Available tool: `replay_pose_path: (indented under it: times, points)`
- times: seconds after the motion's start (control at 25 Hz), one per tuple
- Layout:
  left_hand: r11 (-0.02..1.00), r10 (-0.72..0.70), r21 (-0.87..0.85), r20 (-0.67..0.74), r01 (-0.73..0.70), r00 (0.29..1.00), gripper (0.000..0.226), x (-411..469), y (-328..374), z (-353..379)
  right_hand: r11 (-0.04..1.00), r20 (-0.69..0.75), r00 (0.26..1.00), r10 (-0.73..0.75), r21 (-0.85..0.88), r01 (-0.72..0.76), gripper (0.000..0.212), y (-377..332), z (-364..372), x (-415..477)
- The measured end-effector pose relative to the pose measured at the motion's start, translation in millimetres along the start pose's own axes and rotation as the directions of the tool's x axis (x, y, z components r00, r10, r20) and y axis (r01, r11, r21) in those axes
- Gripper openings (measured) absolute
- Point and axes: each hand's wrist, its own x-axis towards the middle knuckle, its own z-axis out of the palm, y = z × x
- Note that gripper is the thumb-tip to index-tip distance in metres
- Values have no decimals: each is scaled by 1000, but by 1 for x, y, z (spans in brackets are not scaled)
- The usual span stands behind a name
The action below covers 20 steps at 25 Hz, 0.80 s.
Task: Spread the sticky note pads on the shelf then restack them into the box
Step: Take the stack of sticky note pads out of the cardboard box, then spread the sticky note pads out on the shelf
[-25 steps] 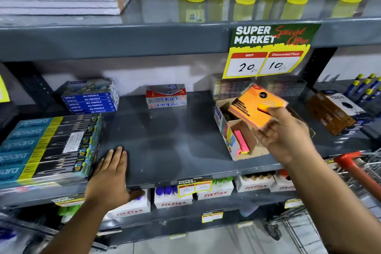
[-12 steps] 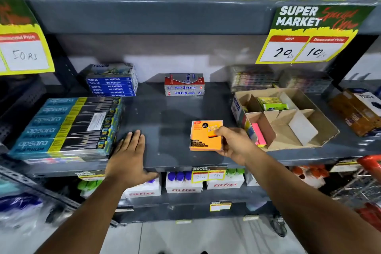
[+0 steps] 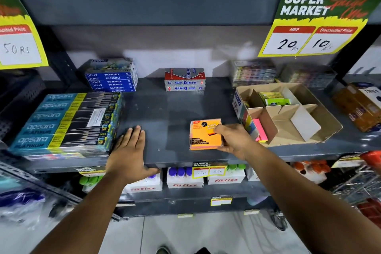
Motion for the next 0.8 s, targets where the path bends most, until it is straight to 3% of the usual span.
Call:
replay_pose_path:
  times: [0.12, 0.24, 0.36, 0.44, 0.52, 0.6, 0.68, 0.8]
  points:
    - [1000, -1, -3, -3, 1, 1000, 132, 0, 0, 0, 976, -108, 989, -105, -200, 82, 16, 3, 2, 3]
    - [1000, -7, -5, -7, 6, 1000, 130, -1, 1, 0, 838, -129, 954, -270, -520, 167, 22, 1, -1, 3]
    - [1000, -3, -8, -5, 3, 1000, 131, -1, 1, -1, 770, -128, 926, -355, -602, 212, 18, -2, -3, -3]
    - [1000, -2, -9, -1, 2, 1000, 133, 0, 1, -1, 718, -111, 878, -466, -627, 302, 37, -9, -4, -9]
    - [1000, -4, -15, 1, 4, 1000, 135, 0, 0, -1, 559, 71, 837, -543, -713, 423, 75, -20, -6, -11]
    - [1000, 1, -20, 6, -1, 1000, 137, 0, 0, -2, 333, 316, 835, -451, -808, 486, 100, -33, -7, -12]
    - [1000, 1, -27, 10, -1, 1000, 138, -2, 0, -2, 169, 426, 842, -331, -851, 497, 112, -40, -7, -9]
    - [999, -10, -53, 20, 11, 1000, 139, -1, -2, -2, 151, 443, 865, -235, -862, 483, 119, -42, -8, -1]
